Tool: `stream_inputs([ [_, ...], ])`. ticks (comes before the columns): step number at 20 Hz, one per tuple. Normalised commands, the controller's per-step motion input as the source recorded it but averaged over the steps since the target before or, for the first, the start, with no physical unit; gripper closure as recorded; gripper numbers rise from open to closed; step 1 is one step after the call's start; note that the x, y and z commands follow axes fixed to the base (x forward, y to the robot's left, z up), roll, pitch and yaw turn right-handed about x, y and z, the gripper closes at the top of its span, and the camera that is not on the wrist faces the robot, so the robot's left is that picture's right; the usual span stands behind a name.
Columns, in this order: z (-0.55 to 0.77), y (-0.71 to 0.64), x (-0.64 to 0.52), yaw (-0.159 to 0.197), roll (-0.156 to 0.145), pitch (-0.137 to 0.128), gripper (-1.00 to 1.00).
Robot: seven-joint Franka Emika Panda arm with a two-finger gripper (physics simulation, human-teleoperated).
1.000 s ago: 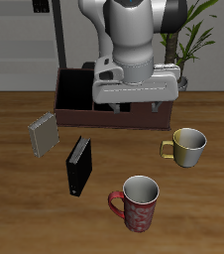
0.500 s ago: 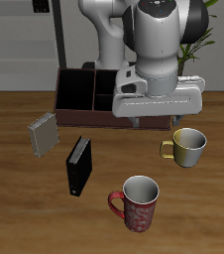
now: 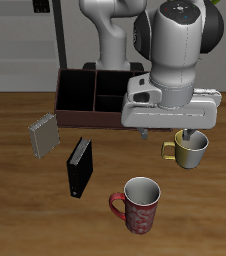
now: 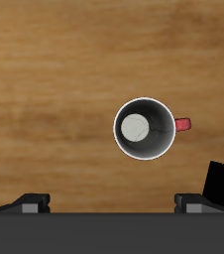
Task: Place the red mug into the back desk caddy's left compartment
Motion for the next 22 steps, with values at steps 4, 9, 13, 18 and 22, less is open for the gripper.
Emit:
stream_inputs([
  [4, -0.05, -0.02, 0.31, -0.013, -0.026, 0.0, -1.0],
  [9, -0.15, 0.0, 0.17, 0.001, 0.001, -0.037, -1.0],
  [13, -0.36, 0.12, 0.07, -0.004, 0.081, -0.031, -1.0],
  [18, -0.25, -0.02, 0.06, 0.004, -0.005, 0.009, -1.0],
  [22, -0.3, 0.0, 0.06, 0.05, 0.044, -0.011, -1.0],
])
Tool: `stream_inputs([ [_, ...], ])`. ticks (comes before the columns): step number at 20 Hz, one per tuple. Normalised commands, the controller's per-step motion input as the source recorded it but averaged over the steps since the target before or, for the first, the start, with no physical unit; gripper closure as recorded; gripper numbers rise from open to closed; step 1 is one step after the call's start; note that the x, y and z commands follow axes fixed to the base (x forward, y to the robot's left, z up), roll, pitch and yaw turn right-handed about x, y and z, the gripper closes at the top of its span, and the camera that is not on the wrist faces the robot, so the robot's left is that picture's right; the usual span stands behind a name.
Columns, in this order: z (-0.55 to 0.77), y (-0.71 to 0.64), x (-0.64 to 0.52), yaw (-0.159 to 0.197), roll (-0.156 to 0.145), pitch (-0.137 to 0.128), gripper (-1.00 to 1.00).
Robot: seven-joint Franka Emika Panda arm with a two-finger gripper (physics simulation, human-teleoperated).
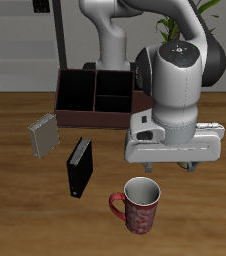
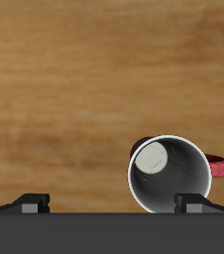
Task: Place the red mug into the back desk caddy's left compartment
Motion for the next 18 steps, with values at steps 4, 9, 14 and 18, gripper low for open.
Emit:
stream_inputs([
  [4, -0.33, -0.11, 0.05, -0.017, -0.026, 0.013, -1.0],
  [9, -0.33, -0.04, 0.0, -0.013, -0.002, 0.004, -1.0],
  [14, -0.25, -0.02, 0.04, -0.006, -0.001, 0.004, -1.0],
  [18, -0.35, 0.03, -0.04, -0.038, 0.005, 0.028, -1.0],
])
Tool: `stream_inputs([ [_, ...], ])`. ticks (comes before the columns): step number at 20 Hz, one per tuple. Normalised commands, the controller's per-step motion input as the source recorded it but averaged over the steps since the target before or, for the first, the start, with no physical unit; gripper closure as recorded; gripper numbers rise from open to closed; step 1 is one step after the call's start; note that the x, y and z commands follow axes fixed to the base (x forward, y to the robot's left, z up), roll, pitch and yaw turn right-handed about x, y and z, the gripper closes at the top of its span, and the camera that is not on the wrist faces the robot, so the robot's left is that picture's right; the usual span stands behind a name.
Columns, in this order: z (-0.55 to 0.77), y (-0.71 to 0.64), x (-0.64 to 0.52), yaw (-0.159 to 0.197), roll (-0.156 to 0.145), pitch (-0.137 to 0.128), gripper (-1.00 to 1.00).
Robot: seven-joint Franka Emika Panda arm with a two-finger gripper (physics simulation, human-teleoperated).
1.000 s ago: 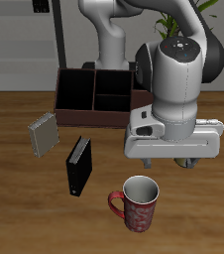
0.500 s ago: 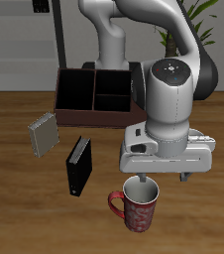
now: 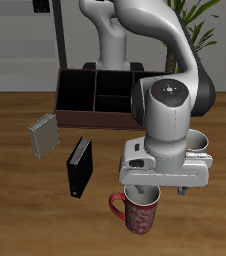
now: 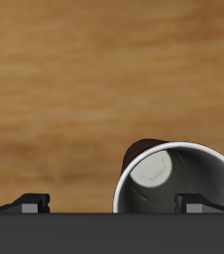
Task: Place the red mug into the back desk caddy's left compartment
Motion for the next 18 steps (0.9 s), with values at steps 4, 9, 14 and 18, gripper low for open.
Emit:
stream_inputs([
  [4, -0.22, 0.09, 0.01, -0.007, 0.014, 0.028, -1.0],
  [9, -0.2, -0.01, 0.02, -0.01, 0.003, 0.028, 1.0],
  [14, 0.01, -0.07, 0.02, -0.011, -0.013, 0.0, 1.0],
  [18, 0.04, -0.12, -0.03, -0.011, 0.002, -0.008, 1.0],
])
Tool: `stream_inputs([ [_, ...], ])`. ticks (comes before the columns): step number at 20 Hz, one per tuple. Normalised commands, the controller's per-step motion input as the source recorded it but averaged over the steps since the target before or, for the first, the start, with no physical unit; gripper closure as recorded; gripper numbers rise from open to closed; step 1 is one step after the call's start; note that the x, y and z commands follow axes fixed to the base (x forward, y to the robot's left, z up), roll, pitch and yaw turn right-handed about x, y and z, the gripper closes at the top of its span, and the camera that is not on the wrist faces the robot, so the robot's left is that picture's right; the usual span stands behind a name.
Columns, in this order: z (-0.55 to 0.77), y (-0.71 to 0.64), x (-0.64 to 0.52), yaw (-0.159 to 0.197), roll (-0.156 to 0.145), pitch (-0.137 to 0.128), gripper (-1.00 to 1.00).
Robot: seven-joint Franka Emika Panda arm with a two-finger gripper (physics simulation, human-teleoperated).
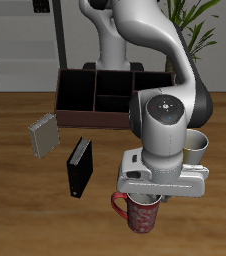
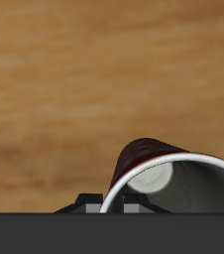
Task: Place the red mug into the back desk caddy's left compartment
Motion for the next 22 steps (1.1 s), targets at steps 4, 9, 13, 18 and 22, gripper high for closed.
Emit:
stream_inputs([
  [4, 0.05, -0.22, -0.03, -0.009, -0.007, -0.006, 1.0],
  [9, 0.29, -0.2, -0.1, 0.008, -0.028, -0.041, 1.0],
  [13, 0.45, -0.18, -0.28, 0.038, -0.015, -0.065, 1.0],
  [18, 0.57, -0.2, -0.38, 0.019, -0.01, -0.07, 1.0],
  [22, 0.5, -0.15, -0.5, 0.044, 0.01, -0.04, 1.0],
])
